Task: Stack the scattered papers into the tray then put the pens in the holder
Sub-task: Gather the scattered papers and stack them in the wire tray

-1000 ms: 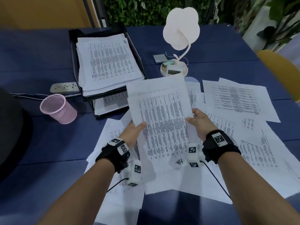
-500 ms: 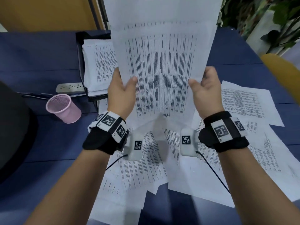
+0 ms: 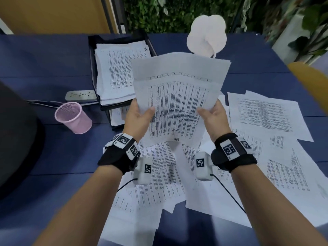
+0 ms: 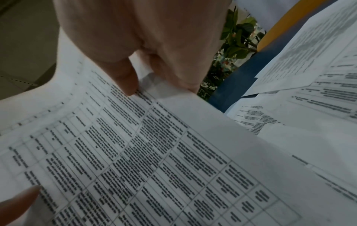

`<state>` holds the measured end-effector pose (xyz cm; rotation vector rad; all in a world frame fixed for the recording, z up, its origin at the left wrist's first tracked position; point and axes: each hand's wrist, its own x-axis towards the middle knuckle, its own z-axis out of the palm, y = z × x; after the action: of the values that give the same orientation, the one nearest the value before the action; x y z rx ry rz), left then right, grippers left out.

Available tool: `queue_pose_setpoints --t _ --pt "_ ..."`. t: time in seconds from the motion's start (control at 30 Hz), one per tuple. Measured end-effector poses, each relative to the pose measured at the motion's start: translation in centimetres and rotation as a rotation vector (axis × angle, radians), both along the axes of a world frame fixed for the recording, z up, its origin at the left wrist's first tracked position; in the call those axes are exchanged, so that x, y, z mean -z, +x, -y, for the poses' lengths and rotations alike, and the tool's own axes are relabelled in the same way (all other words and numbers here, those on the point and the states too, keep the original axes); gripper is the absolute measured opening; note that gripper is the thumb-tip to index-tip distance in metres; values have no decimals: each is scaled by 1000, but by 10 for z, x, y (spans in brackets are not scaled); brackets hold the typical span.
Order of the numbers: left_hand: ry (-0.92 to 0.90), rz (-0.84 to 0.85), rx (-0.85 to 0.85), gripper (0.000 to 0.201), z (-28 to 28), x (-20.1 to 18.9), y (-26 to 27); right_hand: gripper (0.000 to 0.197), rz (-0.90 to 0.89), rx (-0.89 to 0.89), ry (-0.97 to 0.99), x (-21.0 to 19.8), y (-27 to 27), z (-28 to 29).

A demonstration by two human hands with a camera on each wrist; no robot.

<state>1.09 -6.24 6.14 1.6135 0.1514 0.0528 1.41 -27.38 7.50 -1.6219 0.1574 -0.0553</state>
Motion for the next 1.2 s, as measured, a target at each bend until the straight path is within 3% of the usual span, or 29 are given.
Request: queue_pose_setpoints --t 0.1,0.23,0.3,0.43,0.53,0.57,0.67,0.8,0.93,1.03,1.1,1.2 --pt "-42 -11 -19 53 2 -6 -3 41 -1 20 -3 1 0 0" --pt "9 -152 32 77 -1 3 -2 41 -80 14 -85 9 0 2" --pt "23 -135 55 58 -5 10 -2 44 -84 38 -101 12 0 2" --pt "70 -158 18 53 -18 21 -10 28 -131 8 -97 17 1 -1" --pt "122 -224 27 33 -31 37 -18 34 -219 -76 -90 25 -3 -6" --pt "141 -251 57 35 -36 44 -23 36 -262 -96 -107 33 -4 -9" --pt "252 -359 104 51 -54 69 -36 42 -414 -158 -210 60 -13 -24" --pt "213 -470 83 40 -82 93 -47 54 -538 -242 -335 90 -25 -53" --pt "291 -515 15 34 -112 107 -53 42 -572 -260 -459 103 -33 -78" --pt "370 -549 -14 30 -138 112 -51 34 -625 -100 -840 107 -33 -88" --pt "429 -567 -29 25 -154 113 -47 46 -714 -32 -1062 107 -35 -90" --pt "454 -597 -34 32 -170 116 -43 87 -777 -10 -1084 111 -37 -91"
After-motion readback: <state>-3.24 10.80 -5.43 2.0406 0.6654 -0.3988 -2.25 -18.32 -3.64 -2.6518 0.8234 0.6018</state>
